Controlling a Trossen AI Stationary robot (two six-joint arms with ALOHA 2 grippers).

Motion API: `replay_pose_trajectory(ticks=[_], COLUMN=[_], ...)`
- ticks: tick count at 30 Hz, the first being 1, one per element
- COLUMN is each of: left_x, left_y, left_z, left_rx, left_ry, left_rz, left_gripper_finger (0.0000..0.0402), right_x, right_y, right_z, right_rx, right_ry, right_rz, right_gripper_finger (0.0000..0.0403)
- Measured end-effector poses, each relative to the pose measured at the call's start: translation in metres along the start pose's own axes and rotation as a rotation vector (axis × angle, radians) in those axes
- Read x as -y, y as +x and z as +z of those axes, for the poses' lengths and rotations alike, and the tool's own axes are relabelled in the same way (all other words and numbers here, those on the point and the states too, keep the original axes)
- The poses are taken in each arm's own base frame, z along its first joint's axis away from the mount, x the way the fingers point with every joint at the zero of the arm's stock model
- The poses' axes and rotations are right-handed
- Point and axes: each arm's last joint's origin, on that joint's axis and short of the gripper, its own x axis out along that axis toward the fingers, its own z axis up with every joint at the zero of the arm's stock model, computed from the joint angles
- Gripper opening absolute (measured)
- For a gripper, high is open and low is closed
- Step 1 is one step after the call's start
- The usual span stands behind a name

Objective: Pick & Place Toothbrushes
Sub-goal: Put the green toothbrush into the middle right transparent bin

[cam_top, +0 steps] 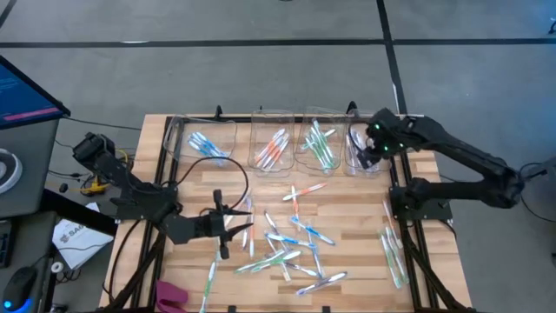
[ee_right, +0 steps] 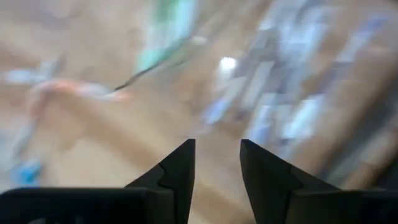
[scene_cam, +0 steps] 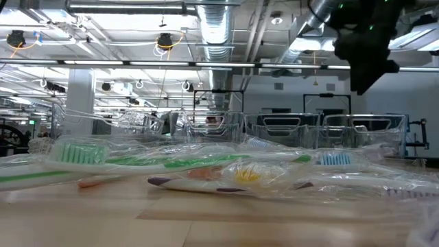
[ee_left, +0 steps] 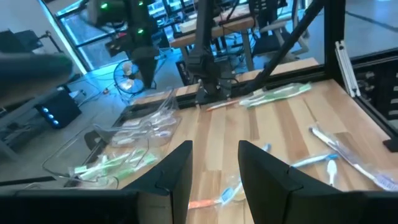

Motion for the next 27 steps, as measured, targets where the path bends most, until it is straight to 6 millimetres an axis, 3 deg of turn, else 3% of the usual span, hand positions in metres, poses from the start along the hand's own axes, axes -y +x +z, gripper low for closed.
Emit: replay_pose_trajectory(ticks=[7,11,21,27], left_x=[-0.004,-0.003,-0.001,-0.001], left_y=[-0.003,-0.003,-0.004,-0.004], left_z=[0.003,0.000,-0.032,-0.035], left_rx=[0.010,0.002,-0.058,-0.061], left_ry=[-0.013,-0.004,0.070,0.074], left_rz=[0.004,0.002,-0.005,-0.005], left_gripper_finger=[0.0121,0.0121,0.0121,0.0121], right_x=[-0.027,-0.041,-0.061,-0.071], right_y=[-0.015,-0.015,-0.014,-0.017], right_z=[-0.031,-0.047,-0.090,-0.107], right_rx=[-0.112,-0.192,-0.373,-0.415], right_ry=[-0.036,-0.043,-0.048,-0.088], right_rz=[0.229,0.237,0.180,0.177], right_gripper_finger=[0.0122,0.0124,0.0123,0.0123])
